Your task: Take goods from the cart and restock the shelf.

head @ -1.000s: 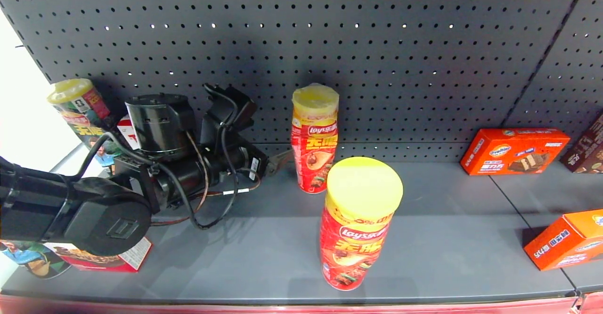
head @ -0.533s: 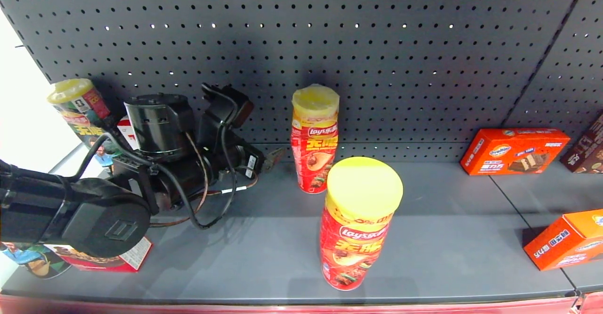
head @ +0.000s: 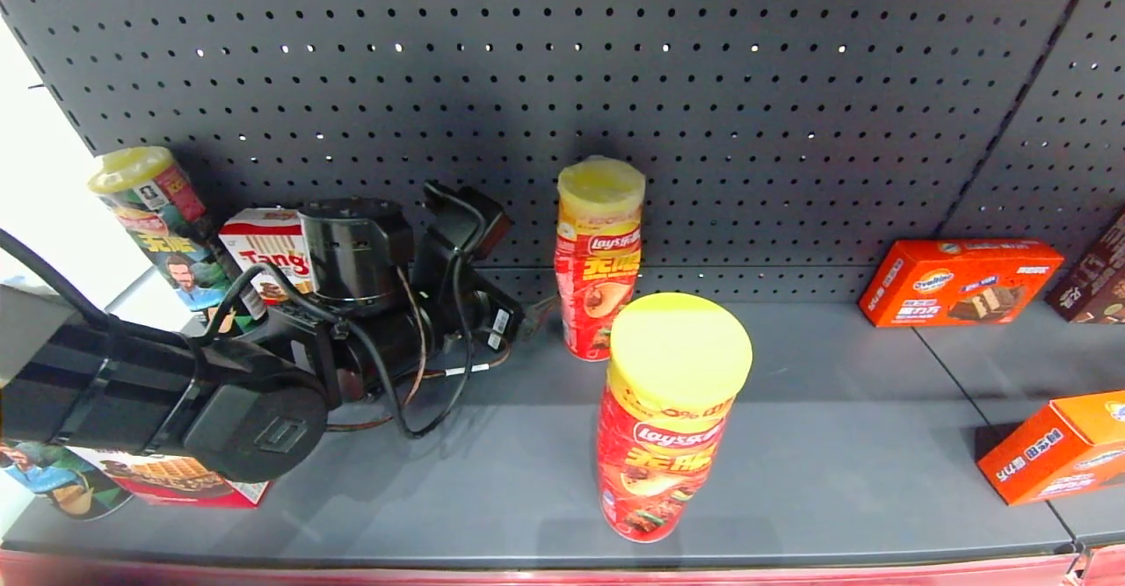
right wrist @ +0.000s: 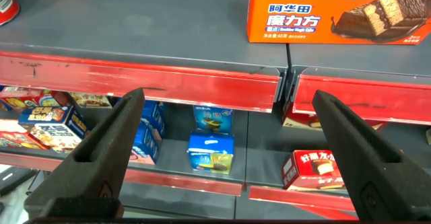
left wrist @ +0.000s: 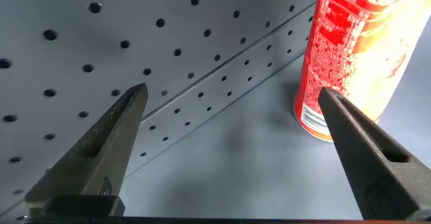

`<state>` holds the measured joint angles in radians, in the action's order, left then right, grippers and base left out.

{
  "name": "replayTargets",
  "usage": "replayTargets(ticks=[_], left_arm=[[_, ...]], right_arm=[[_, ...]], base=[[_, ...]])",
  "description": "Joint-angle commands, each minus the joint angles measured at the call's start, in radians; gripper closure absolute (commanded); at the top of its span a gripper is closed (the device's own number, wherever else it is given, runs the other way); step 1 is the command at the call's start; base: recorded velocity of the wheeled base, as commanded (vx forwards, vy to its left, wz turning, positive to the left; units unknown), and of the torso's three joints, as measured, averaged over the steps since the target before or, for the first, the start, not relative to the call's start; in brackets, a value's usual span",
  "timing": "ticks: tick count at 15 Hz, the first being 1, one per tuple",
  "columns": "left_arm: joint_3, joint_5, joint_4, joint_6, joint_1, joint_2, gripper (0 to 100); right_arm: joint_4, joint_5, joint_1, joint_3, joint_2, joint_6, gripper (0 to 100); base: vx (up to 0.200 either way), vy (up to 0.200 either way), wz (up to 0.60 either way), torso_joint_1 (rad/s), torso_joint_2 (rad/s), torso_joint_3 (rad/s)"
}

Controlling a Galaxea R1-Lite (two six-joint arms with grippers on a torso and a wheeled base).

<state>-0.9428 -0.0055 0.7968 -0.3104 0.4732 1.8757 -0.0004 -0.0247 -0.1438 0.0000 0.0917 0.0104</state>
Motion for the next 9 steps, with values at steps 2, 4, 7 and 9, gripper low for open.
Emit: replayTargets(ticks=[2,4,7,9], left_arm=[[-0.019,-0.001,0.001,0.001,0.010,0.028,0],[-0.024,-0.001,0.001,0.001,0.010,0.029,0],[-0.021,-0.001,0.005,0.002,0.010,0.025,0],[-0.031,-0.001,0.018,0.005,0.007,0.005,0]], right_arm=[[0.000,0.000,0.000,0.000,0.002,0.000,0],[-0.001,0.000,0.000,0.000,0.000,0.000,0],[-0.001,0.000,0.000,0.000,0.002,0.000,0],[-0.001,0.000,0.000,0.000,0.000,0.000,0]], base=[[0.000,0.000,0.00,0.000,0.00,0.000],[0.000,0.000,0.00,0.000,0.00,0.000],[0.000,0.000,0.00,0.000,0.00,0.000],[0.000,0.000,0.00,0.000,0.00,0.000]])
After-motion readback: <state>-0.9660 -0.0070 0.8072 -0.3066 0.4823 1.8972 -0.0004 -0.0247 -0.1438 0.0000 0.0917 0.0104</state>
